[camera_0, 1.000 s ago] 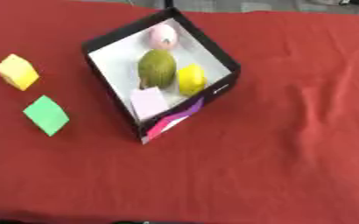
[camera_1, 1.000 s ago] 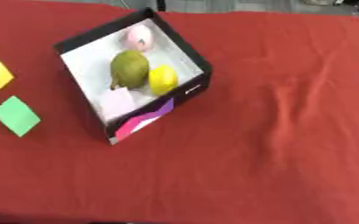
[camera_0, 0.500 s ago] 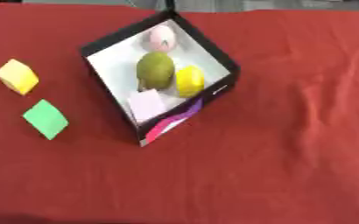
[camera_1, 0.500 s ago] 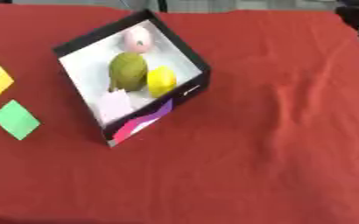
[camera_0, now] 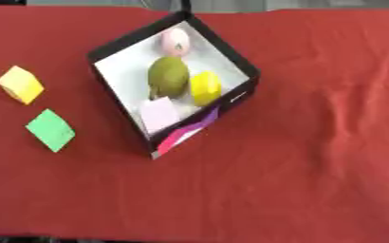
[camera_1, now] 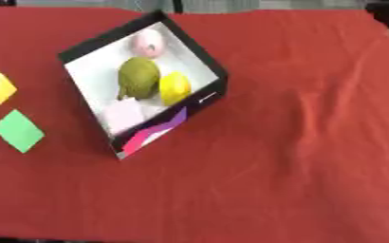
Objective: Pick up objects on the table and place them in the box.
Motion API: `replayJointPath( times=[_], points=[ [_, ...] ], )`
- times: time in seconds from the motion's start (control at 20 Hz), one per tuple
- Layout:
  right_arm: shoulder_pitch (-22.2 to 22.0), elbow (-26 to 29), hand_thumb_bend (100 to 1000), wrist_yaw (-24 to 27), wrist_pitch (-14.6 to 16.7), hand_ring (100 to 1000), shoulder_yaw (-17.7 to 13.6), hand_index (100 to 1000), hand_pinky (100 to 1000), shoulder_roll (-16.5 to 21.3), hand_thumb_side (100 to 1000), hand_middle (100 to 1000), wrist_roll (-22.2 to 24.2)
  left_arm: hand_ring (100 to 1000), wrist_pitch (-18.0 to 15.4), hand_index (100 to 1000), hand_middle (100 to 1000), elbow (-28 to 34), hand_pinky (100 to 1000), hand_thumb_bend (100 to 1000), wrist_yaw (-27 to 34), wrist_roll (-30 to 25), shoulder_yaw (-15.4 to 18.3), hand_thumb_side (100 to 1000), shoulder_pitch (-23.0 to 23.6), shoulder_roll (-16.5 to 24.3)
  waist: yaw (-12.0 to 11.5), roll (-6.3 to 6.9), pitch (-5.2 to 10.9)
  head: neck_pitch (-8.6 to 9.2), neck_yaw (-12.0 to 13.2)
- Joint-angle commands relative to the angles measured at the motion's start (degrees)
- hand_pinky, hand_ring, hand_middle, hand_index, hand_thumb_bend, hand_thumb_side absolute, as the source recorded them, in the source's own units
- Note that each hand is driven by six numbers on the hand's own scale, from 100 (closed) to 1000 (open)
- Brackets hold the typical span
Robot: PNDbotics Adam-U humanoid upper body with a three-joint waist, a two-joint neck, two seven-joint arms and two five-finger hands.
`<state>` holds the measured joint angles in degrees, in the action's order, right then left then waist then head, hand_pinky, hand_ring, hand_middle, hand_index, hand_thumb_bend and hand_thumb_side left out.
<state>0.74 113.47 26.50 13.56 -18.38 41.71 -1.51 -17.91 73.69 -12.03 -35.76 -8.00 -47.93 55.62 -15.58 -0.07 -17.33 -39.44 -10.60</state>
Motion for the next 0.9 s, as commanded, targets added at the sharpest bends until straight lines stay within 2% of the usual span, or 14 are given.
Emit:
replayJointPath(
  times=[0.05, 0.15, 0.3, 0.35, 0.5, 0.8, 0.9],
  points=[
    [0.1, 1.1, 100, -0.1, -0.4, 811, -0.2, 956, 927, 2.1, 588, 761, 0.5, 969, -4.5, 866, 840, -0.7, 910, 556, -3.8, -2.6, -0.7, 370, -2.0, 2.3, 0.1, 0.21, 0.84, 0.51, 0.8],
    [0.1, 1.1, 100, -0.4, -0.4, 810, -0.1, 956, 927, 1.9, 589, 760, 0.6, 961, -6.7, 858, 833, -1.4, 912, 601, -5.4, -4.1, -1.3, 375, -2.6, 2.2, 0.2, 0.15, 0.82, 0.47, 1.0],
    [0.0, 1.1, 100, -0.4, -0.5, 809, -0.1, 955, 927, 1.6, 589, 758, 0.7, 952, -9.4, 867, 833, -2.1, 904, 623, -6.8, -6.1, -1.7, 395, -3.3, 2.0, 0.3, 0.04, 0.82, 0.55, 1.2],
    [0.1, 1.1, 100, -0.2, -0.9, 807, 0.0, 956, 928, 1.3, 595, 756, 0.8, 944, -10.1, 894, 846, -2.1, 899, 658, -7.1, -6.6, -1.9, 371, -3.6, 1.9, 0.3, -0.06, 0.80, 0.68, 1.2],
    [0.4, 1.1, 100, 0.3, -2.1, 805, -0.1, 955, 928, 0.7, 594, 755, 1.0, 930, -11.8, 856, 813, -2.2, 900, 702, -8.9, -7.7, -2.9, 336, -4.7, 1.5, 0.4, -0.28, 0.73, 1.20, 1.3],
    [0.7, 1.1, 100, 0.1, -2.4, 804, -0.1, 952, 928, 0.7, 590, 753, 1.4, 927, -14.4, 858, 820, -5.4, 901, 727, -13.2, -8.7, -5.0, 373, -7.9, -0.7, 0.9, -0.38, 0.66, 1.37, 2.3],
    [0.8, 1.1, 100, -0.1, -2.4, 804, 0.1, 952, 929, 1.0, 589, 754, 1.7, 916, -15.8, 859, 817, -5.9, 903, 788, -15.3, -8.4, -5.6, 358, -8.5, -1.1, 1.1, -0.26, 0.66, 1.30, 2.7]
  ],
)
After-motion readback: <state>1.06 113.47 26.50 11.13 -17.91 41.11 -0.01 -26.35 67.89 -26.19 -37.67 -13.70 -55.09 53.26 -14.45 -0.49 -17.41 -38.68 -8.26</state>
